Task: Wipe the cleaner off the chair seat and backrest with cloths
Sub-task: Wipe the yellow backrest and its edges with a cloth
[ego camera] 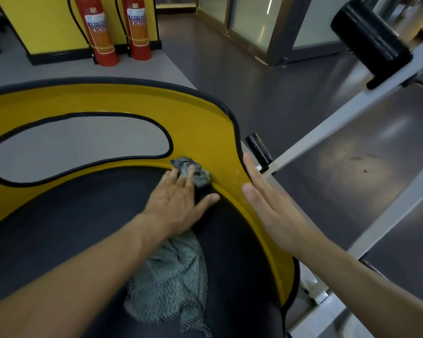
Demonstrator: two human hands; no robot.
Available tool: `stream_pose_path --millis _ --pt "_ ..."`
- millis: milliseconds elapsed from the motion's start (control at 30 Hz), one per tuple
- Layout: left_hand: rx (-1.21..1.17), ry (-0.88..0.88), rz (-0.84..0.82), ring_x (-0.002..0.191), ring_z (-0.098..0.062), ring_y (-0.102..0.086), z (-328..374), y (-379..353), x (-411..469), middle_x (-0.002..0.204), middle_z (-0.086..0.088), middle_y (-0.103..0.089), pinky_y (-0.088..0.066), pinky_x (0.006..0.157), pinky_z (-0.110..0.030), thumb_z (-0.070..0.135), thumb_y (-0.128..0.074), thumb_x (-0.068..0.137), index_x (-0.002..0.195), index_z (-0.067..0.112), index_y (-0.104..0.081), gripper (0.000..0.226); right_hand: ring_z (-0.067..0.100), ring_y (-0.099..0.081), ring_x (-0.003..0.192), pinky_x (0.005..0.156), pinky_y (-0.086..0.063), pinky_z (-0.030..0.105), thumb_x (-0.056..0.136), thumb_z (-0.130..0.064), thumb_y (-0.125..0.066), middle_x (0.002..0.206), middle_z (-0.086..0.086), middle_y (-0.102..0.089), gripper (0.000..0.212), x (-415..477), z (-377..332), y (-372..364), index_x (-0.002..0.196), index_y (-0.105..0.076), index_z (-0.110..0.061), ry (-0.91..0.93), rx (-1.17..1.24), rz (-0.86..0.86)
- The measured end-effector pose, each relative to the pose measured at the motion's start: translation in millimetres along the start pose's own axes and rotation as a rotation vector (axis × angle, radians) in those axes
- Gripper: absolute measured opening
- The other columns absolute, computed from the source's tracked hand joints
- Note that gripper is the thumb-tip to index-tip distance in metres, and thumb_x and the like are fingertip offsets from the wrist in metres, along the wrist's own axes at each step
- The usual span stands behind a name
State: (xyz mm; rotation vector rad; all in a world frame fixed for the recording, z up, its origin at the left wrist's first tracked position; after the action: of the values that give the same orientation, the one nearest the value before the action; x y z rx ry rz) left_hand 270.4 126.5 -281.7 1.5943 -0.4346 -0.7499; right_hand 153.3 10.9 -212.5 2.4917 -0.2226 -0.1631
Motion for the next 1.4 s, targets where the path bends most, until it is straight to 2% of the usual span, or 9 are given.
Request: stream_pose_path --millis 67,233,367,500,600,800,1033,1200,1400 --pt "-0.068 -0.003 0.008 0.155 -0.033 0.004 23 -3 -2 0.167 -0.017 -0.009 0.000 0.126 -0.046 0.081 0.010 0.080 0.159 0.004 0.005 0.111 -0.018 -0.011 0.143 0.114 -0.011 0.016 0.098 -0.067 -0.025 0.148 -0.048 -0.009 0.063 0 0 -1 0.154 -0.002 -0.055 0.004 0.019 -0.001" --pt "-0.104 -0.217 0.042 0.148 -0.025 0.033 59 -14 -22 0.167 -0.015 0.012 0.008 0.125 -0.045 0.081 0.007 0.087 0.160 0.016 0.010 0.098 -0.021 -0.008 0.142 0.111 -0.010 0.012 0.097 -0.070 -0.026 0.148 -0.051 -0.008 0.066 2 -1 -1 0.156 -0.004 -0.051 0.035 0.024 0.015" --pt "-0.049 0.046 0.061 0.151 -0.026 0.025 1 -14 -2 0.169 -0.008 0.006 0.011 0.123 -0.049 0.079 0.014 0.081 0.161 0.027 0.001 0.096 -0.020 -0.008 0.143 0.115 -0.009 0.018 0.092 -0.078 -0.022 0.154 -0.046 -0.007 0.069 1 0 -2 0.154 -0.001 -0.056 0.027 0.009 0.007" --pt "-0.216 0.202 0.061 0.155 -0.030 0.008 -30 -14 4 0.168 -0.011 -0.011 0.006 0.125 -0.050 0.078 0.008 0.085 0.162 0.017 -0.008 0.100 -0.020 -0.009 0.143 0.110 -0.009 0.011 0.090 -0.081 -0.020 0.149 -0.050 -0.006 0.070 2 1 -3 0.153 0.000 -0.059 0.012 0.008 -0.003" --pt "-0.281 0.080 0.114 0.155 -0.031 0.004 14 -9 1 0.166 -0.015 -0.016 0.004 0.125 -0.050 0.075 0.009 0.088 0.161 0.016 -0.012 0.097 -0.021 -0.008 0.142 0.108 -0.009 0.005 0.095 -0.073 -0.024 0.149 -0.050 -0.006 0.066 2 -1 -2 0.154 -0.001 -0.055 0.032 0.006 0.008" --pt "-0.278 -0.327 0.053 0.153 -0.022 0.019 88 -19 -39 0.168 -0.011 -0.007 0.010 0.125 -0.043 0.063 0.001 0.100 0.162 0.019 -0.007 0.076 -0.018 -0.011 0.143 0.117 -0.012 0.020 0.099 -0.067 -0.027 0.155 -0.042 -0.012 0.062 3 2 -1 0.155 -0.004 -0.054 0.022 0.004 0.016" --pt "-0.123 -0.056 -0.025 0.152 -0.022 0.023 33 -24 -8 0.170 -0.002 0.004 0.011 0.123 -0.050 0.062 0.005 0.098 0.160 0.035 0.004 0.067 -0.025 -0.009 0.139 0.106 -0.009 0.003 0.098 -0.064 -0.028 0.148 -0.050 -0.009 0.064 2 1 -1 0.156 -0.005 -0.050 0.024 0.028 0.012" --pt "-0.350 0.187 0.058 0.155 -0.023 0.011 -9 -15 5 0.170 -0.006 -0.001 0.007 0.123 -0.053 0.057 0.003 0.098 0.162 0.026 -0.007 0.071 -0.024 -0.010 0.139 0.103 -0.009 0.000 0.097 -0.072 -0.024 0.150 -0.049 -0.008 0.064 3 2 -3 0.154 -0.003 -0.055 0.032 0.025 0.006" --pt "-0.500 -0.299 0.159 0.155 -0.017 0.003 83 -4 -40 0.166 -0.008 -0.011 0.001 0.126 -0.046 0.051 -0.006 0.105 0.162 0.016 -0.010 0.067 -0.019 -0.012 0.142 0.117 -0.012 0.018 0.106 -0.055 -0.025 0.156 -0.040 -0.014 0.055 3 2 0 0.158 -0.010 -0.046 0.041 0.052 0.037"
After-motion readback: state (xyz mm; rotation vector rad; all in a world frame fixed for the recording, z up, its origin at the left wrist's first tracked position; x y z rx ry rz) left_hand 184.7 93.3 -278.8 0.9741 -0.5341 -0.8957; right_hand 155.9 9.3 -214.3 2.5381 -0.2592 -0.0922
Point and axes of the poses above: each hand's wrist, its own x-axis towards the middle knuckle, its own y-axis out of the back of the hand, z = x × y, the point moved 10 cm from there along x, towards the middle knuckle
